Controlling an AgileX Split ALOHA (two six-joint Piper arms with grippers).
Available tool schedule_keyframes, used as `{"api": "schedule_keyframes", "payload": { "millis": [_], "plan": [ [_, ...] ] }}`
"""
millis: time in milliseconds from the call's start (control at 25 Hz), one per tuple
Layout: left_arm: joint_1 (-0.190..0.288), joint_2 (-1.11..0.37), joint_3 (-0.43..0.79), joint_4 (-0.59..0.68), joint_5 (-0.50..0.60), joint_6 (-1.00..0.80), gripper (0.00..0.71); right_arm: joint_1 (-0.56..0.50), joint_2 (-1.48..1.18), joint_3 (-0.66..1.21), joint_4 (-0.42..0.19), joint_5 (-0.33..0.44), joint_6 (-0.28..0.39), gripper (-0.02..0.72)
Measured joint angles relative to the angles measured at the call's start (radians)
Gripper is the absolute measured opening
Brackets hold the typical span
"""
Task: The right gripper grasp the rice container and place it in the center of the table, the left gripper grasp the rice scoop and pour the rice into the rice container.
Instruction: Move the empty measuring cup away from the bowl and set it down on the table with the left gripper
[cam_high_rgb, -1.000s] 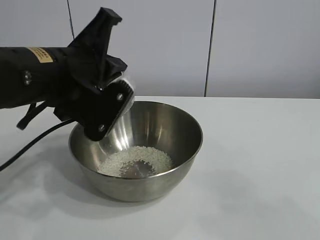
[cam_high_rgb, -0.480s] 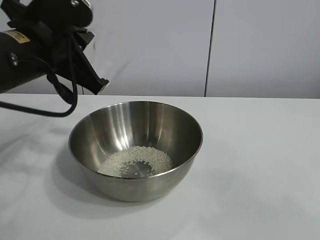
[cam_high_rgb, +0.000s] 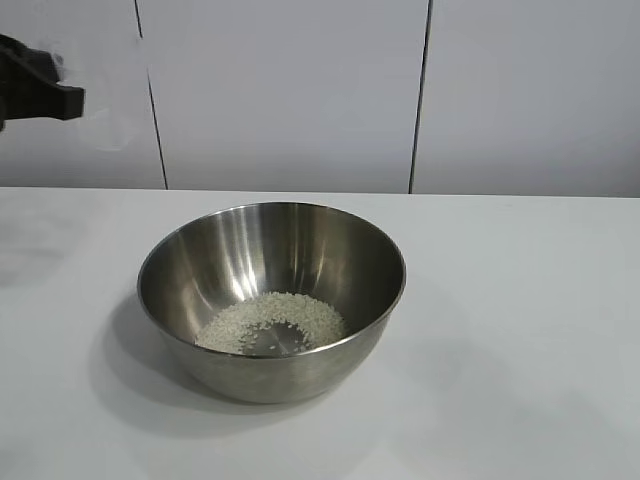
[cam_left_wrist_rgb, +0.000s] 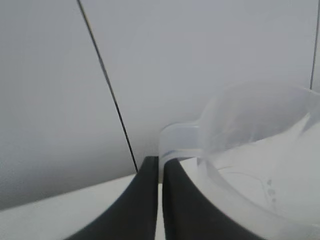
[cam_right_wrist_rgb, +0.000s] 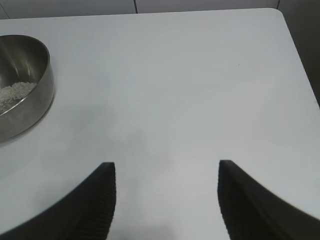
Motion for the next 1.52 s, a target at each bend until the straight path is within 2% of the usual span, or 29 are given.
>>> {"api": "schedule_keyframes", "payload": {
  "millis": [80,200,320,400,640,840,1080,1200,1520],
  "plan": [
    [0.072,0.014,0.030,0.104,-0.015,-0.141,0.009,0.000,0.000,0.000,0.000,0.000,0.000,0.408],
    [0.168,0.073,0.074,0.205,-0.069,-0.212,0.009,0.000,0.000,0.000,0.000,0.000,0.000,0.408],
    [0.232,0.157,0.111,0.240,-0.150,-0.201,0.009,0.000,0.000,0.000,0.000,0.000,0.000,0.408],
    [0.251,0.221,0.118,0.269,-0.204,-0.163,0.009,0.000,0.000,0.000,0.000,0.000,0.000,0.408],
    [0.257,0.370,0.118,0.316,-0.347,-0.001,0.009,0.000,0.000,0.000,0.000,0.000,0.000,0.408],
    [0.257,0.428,0.118,0.316,-0.350,0.070,0.009,0.000,0.000,0.000,0.001,0.000,0.000,0.408],
    [0.257,0.429,0.116,0.312,-0.318,0.049,0.010,0.000,0.000,0.000,0.002,0.000,0.000,0.408],
    [0.257,0.429,0.116,0.312,-0.312,0.036,0.036,0.000,0.000,0.000,0.002,0.000,0.000,0.408],
    [0.257,0.429,0.116,0.313,-0.288,0.018,0.184,0.000,0.000,0.000,0.003,0.000,0.000,0.408]
  ]
}}
